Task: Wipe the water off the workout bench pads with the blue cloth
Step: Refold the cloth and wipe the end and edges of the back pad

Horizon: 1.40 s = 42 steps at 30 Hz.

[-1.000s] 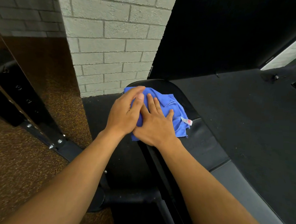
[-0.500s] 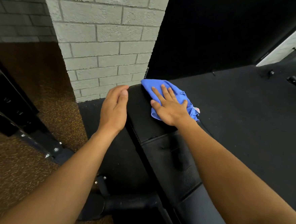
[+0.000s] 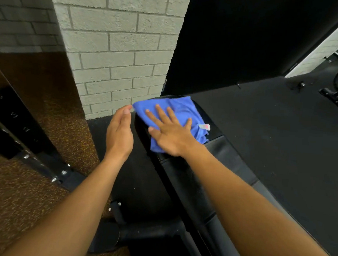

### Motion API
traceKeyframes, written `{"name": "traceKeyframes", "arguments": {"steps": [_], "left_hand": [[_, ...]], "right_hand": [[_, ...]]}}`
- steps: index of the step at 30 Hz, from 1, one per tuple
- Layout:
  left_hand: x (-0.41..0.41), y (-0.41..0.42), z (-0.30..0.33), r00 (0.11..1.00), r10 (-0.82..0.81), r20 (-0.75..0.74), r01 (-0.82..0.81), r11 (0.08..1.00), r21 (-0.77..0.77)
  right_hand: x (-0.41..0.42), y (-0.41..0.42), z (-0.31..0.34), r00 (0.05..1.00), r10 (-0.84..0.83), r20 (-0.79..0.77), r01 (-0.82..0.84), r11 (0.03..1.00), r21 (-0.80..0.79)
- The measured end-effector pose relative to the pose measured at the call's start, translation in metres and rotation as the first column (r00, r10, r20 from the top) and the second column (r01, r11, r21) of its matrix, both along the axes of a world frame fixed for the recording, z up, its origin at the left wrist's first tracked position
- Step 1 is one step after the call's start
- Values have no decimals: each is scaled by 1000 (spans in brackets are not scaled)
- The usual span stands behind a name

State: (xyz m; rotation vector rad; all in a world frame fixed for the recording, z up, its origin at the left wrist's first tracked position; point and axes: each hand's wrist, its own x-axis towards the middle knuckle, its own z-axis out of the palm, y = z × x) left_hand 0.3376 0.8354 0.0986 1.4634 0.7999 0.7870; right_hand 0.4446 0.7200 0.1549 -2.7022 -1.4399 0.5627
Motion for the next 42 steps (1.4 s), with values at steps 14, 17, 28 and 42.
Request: {"name": "traceKeyframes", "arguments": {"steps": [14, 17, 28, 42], "left_hand": [[4, -4, 8, 999, -26, 27, 25, 1000, 18], [1, 2, 5, 1000, -2, 27, 2, 1000, 15], [10, 5, 4, 997, 48, 55, -47, 999, -21], [22, 0, 8, 998, -48, 36, 49, 999, -12]], "right_hand": [[70, -26, 3, 968, -250, 30, 251, 965, -68], [56, 14, -1, 981, -190, 32, 191, 981, -29], [16, -58, 12, 993, 116, -21, -117, 991, -58], [45, 25, -1, 990, -133, 44, 135, 990, -45]]}}
